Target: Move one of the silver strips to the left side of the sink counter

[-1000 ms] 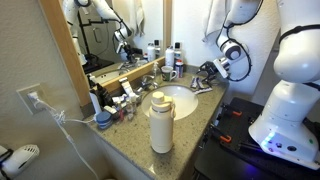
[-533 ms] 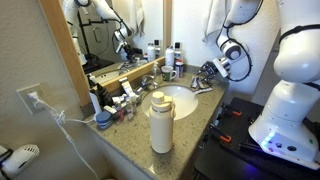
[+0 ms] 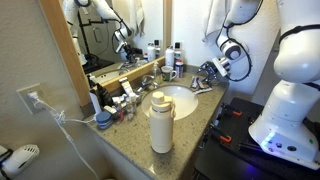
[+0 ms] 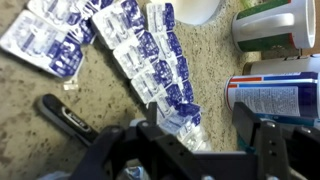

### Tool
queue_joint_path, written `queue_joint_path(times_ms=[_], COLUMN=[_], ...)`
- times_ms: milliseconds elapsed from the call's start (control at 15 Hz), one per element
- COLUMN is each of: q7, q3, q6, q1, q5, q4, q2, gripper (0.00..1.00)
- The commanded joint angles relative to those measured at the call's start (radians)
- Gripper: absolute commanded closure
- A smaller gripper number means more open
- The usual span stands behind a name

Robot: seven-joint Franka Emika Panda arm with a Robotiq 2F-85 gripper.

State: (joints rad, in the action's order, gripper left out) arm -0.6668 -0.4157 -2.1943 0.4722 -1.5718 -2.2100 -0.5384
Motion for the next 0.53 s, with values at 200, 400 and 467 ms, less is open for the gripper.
queue_joint_path(times_ms=[200, 400, 467], q7=[0.111, 0.151, 0.166], q3=[0.003, 0.003, 0.003], q6=[-0.030, -0.032, -0.032], q1=[-0.012, -0.011, -0.012], q5=[-0.010, -0.007, -0.006], q4=[0.025, 0.032, 0.034], q2=[-0.006, -0.012, -0.014], gripper=[0.23, 0.23, 0.23])
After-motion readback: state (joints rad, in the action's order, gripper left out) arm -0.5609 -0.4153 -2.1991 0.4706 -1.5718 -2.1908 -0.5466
